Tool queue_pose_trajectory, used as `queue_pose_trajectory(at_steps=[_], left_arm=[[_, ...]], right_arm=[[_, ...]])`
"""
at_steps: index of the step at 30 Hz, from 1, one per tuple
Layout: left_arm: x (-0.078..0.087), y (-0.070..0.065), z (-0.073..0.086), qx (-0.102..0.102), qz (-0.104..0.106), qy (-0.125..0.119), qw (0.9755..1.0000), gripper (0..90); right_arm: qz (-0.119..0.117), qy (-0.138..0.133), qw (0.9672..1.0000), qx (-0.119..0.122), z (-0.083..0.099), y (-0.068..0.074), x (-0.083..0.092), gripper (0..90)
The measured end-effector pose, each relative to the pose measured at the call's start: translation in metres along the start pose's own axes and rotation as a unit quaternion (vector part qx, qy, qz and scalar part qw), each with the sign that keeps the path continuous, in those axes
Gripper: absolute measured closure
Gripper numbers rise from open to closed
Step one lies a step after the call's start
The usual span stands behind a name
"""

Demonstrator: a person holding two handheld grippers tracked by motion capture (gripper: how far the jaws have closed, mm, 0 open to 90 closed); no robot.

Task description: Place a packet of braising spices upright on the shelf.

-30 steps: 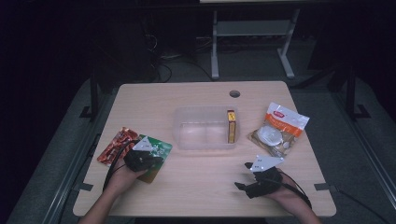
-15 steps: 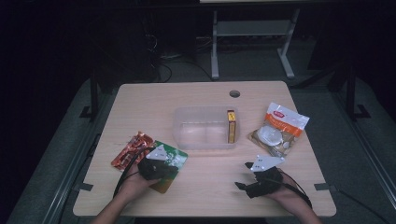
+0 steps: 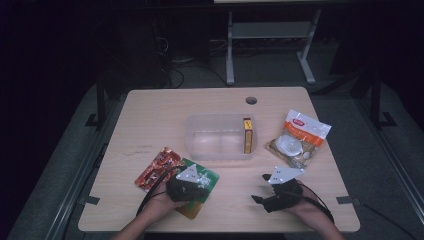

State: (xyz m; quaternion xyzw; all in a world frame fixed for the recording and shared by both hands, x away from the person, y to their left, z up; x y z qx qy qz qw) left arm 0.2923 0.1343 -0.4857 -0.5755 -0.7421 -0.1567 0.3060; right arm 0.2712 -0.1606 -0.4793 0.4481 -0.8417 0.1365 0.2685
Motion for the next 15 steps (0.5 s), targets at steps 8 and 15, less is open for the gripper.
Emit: queue_pose_trajectory(at_steps=[8,15], left_arm=[[0.045,0.025,0.005,0.026,-0.058,-0.033,0.9974,90.0],[0.105,0.066,0.036,0.07,-0.164,-0.037,0.9833,90.0]], right_arm=[[0.001,-0.001,1.0,-0.002,0.001,-0.001,0.001,19.4],[0.002,-0.001,1.0,-0.003,0.001,-0.001,0.002,19.4]])
Point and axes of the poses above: each handheld gripper's, and its own axes: x roughly backward along the jaws, z roughly out of its underside, y roughly to its left, the point moved 3 cm from there along -x, roughly forward along the jaws, and after that the axes turned 7 degrees about -y, right-handed, at the moved point
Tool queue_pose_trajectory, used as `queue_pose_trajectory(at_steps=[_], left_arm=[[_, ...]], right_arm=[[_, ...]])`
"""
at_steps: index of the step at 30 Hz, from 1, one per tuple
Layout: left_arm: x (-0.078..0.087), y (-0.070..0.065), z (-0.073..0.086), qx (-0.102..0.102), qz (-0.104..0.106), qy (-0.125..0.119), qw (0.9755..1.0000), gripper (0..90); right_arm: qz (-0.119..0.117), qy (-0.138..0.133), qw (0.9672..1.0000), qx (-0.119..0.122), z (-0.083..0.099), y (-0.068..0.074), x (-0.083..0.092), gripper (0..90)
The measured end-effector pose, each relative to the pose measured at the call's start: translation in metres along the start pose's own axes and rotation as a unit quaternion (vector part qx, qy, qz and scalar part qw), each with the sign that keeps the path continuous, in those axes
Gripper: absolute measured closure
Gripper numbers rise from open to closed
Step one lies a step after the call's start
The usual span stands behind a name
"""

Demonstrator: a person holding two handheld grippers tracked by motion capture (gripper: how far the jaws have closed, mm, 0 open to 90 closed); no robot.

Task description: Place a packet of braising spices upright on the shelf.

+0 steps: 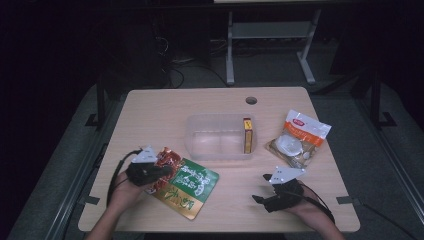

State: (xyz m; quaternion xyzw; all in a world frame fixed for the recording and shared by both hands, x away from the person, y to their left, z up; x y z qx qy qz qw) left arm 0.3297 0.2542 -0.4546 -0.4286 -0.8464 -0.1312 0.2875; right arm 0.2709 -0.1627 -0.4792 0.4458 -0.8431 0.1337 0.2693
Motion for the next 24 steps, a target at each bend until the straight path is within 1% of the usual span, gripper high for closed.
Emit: queue_pose_trajectory(at_steps=[2,3,5,6,7,8,9,11,12,14,15,19,21,22,23,24], left_arm=[[0.009,0.018,0.008,0.014,-0.03,0.006,0.9994,90.0],[0.013,0.026,0.012,0.023,-0.042,0.006,0.9989,90.0],[0.018,0.041,0.02,0.032,-0.063,0.011,0.9975,90.0],[0.02,0.046,0.022,0.044,-0.068,0.007,0.9967,90.0],[0.021,0.051,0.025,0.045,-0.071,0.011,0.9964,90.0],[0.02,0.055,0.027,0.053,-0.074,0.011,0.9958,90.0],[0.02,0.058,0.03,0.056,-0.075,0.014,0.9955,90.0],[0.017,0.061,0.033,0.063,-0.077,0.02,0.9949,90.0],[0.015,0.062,0.034,0.066,-0.075,0.019,0.9949,90.0],[0.014,0.063,0.036,0.068,-0.074,0.028,0.9946,90.0],[0.012,0.063,0.036,0.071,-0.073,0.023,0.9945,90.0],[0.01,0.063,0.037,0.064,-0.064,0.032,0.9954,90.0],[0.008,0.062,0.037,0.067,-0.06,0.036,0.9953,90.0],[0.007,0.061,0.037,0.064,-0.056,0.038,0.9957,90.0],[0.005,0.06,0.038,0.067,-0.058,0.04,0.9953,90.0],[0.005,0.06,0.038,0.066,-0.057,0.041,0.9953,90.0]], right_arm=[[0.0,0.0,1.0,0.001,0.0,0.0,-0.001,19.4],[0.0,0.0,1.0,0.001,0.0,0.0,-0.001,19.4],[-0.001,0.001,1.0,0.0,0.0,0.0,-0.001,19.4],[-0.002,0.001,1.0,0.002,0.0,0.0,-0.002,19.4],[-0.001,0.001,1.0,0.004,0.0,0.0,-0.002,19.4],[-0.001,0.001,1.0,0.004,0.0,0.0,-0.002,19.4],[-0.001,0.001,1.0,0.004,0.0,0.0,-0.002,19.4],[-0.001,0.001,1.0,0.004,0.0,0.0,-0.002,19.4],[-0.001,0.001,1.0,0.003,0.0,0.0,-0.002,19.4],[-0.001,0.001,1.0,0.002,0.0,0.0,-0.002,19.4],[-0.001,0.001,1.0,0.002,0.0,0.0,-0.002,19.4],[-0.001,0.002,1.0,0.001,0.0,-0.001,-0.002,19.4],[-0.001,0.001,1.0,0.003,0.0,0.0,-0.002,19.4],[-0.002,0.001,1.0,0.003,0.0,0.0,-0.002,19.4],[-0.001,0.002,1.0,0.002,0.0,0.0,-0.002,19.4],[-0.001,0.002,1.0,0.002,0.0,-0.001,-0.002,19.4]])
Point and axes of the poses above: each handheld gripper's, and its own axes: x roughly backward along the jaws, z roughly out of its underside, y roughly to its left, the point moved 3 cm from there along -x, roughly forward along the jaws, and after that the axes turned 7 degrees about -y, right-handed, at the moved point
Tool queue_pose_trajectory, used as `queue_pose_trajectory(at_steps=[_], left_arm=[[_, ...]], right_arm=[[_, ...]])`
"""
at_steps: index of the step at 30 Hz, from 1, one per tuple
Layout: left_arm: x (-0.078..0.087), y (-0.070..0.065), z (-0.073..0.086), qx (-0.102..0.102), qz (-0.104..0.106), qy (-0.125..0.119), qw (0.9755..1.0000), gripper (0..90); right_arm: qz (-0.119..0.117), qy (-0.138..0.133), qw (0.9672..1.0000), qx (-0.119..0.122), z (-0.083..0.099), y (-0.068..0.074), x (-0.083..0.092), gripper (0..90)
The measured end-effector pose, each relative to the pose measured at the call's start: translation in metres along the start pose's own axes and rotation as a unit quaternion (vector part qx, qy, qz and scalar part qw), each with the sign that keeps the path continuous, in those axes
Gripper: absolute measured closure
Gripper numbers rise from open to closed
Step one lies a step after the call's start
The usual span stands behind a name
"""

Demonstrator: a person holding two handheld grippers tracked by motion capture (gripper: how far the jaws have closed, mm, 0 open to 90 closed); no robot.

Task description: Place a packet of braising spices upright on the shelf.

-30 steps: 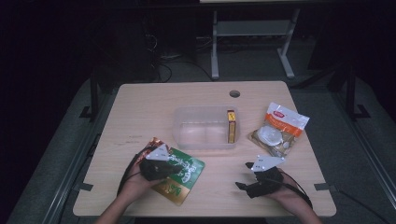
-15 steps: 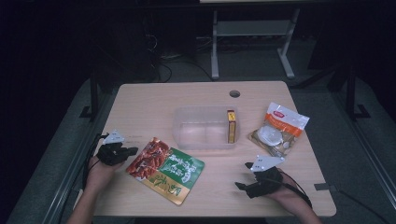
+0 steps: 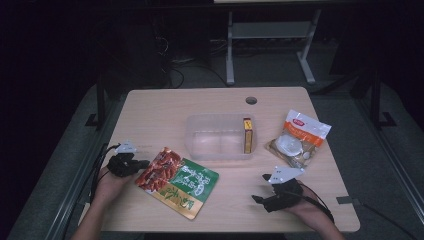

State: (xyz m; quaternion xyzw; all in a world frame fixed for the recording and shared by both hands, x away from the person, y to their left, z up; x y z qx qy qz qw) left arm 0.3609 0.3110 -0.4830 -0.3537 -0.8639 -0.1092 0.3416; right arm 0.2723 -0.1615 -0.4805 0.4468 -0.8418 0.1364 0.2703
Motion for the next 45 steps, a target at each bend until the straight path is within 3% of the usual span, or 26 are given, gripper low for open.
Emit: queue_pose_trajectory(at_steps=[10,23,28,35,36,37,41,45], left_arm=[[-0.002,-0.01,-0.001,-0.012,0.035,0.003,0.9993,90.0],[-0.009,-0.046,-0.005,-0.039,0.096,0.013,0.9945,90.0],[-0.013,-0.064,-0.007,-0.05,0.132,0.018,0.9898,90.0],[-0.018,-0.091,-0.011,-0.091,0.176,0.032,0.9797,90.0],[-0.019,-0.095,-0.011,-0.089,0.181,0.033,0.9789,90.0],[-0.02,-0.098,-0.012,-0.096,0.188,0.036,0.9767,90.0],[-0.018,-0.106,-0.017,-0.105,0.206,0.024,0.9725,90.0],[-0.013,-0.107,-0.031,-0.111,0.208,-0.015,0.9718,90.0]], right_arm=[[-0.003,0.002,1.0,0.0,0.0,0.001,-0.001,19.4],[-0.003,0.001,1.0,-0.002,0.0,0.001,-0.001,19.4],[-0.001,0.002,1.0,-0.003,0.0,0.001,0.0,19.4],[-0.002,0.002,1.0,-0.003,0.0,0.001,0.0,19.4],[-0.002,0.002,1.0,-0.002,0.0,0.001,0.0,19.4],[-0.003,0.002,1.0,-0.003,0.0,0.001,-0.001,19.4],[-0.002,0.002,1.0,-0.003,0.0,0.001,0.0,19.4],[-0.001,0.002,1.0,-0.006,0.0,0.0,0.0,19.4]])
Point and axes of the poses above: each handheld gripper's, and its own axes: x roughly backward along the jaws, z roughly out of its underside, y roughly to its left, the point moved 3 cm from there along -x, roughly forward along the jaws, and after that the axes turned 7 degrees about -y, right-handed, at the moved point
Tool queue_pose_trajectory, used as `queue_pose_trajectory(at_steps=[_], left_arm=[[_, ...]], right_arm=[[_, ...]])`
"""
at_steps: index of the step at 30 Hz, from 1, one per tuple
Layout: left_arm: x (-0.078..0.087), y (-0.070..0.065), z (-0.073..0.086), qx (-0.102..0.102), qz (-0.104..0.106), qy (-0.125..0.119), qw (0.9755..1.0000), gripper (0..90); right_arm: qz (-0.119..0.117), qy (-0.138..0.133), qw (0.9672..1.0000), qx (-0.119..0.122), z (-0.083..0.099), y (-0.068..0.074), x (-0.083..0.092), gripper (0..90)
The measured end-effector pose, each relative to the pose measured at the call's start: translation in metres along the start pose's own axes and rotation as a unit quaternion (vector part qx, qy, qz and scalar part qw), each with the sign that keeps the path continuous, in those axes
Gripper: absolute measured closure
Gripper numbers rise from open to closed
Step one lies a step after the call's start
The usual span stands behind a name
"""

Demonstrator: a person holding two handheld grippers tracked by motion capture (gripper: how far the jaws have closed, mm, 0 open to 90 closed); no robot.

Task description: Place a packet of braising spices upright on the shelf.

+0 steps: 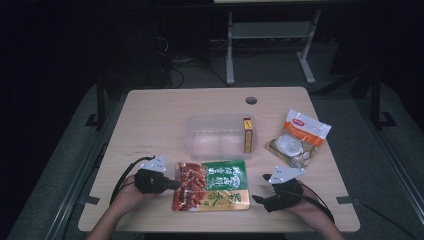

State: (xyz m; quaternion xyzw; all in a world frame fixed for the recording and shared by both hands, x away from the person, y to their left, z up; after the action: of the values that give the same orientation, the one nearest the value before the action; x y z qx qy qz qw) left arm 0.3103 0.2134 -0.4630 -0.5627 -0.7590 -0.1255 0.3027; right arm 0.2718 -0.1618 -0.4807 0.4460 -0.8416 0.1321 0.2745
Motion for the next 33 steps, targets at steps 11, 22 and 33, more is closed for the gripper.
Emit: queue_pose_trajectory(at_steps=[11,22,33], left_arm=[[-0.032,0.019,-0.027,-0.055,-0.007,-0.003,0.9985,47.2],[-0.07,0.024,-0.031,-0.057,0.004,0.019,0.9982,27.6],[-0.071,0.017,-0.025,-0.047,0.014,0.029,0.9984,25.4]], right_arm=[[0.0,0.0,1.0,0.004,0.0,0.0,-0.002,19.4],[0.0,-0.002,1.0,0.002,0.0,-0.001,0.0,19.4],[0.0,-0.001,1.0,0.002,0.0,-0.001,0.0,19.4]])
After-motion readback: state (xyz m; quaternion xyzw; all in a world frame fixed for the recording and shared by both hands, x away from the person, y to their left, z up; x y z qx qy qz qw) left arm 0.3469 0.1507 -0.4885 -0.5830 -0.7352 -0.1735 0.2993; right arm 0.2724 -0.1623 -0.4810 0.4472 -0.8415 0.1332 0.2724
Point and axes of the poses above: each handheld gripper's, and its own axes: x roughly backward along the jaws, z roughly out of its underside, y roughly to its left, the point moved 3 cm from there along -x, roughly forward along the jaws, and after that the axes turned 7 degrees about -y, right-handed, at the moved point
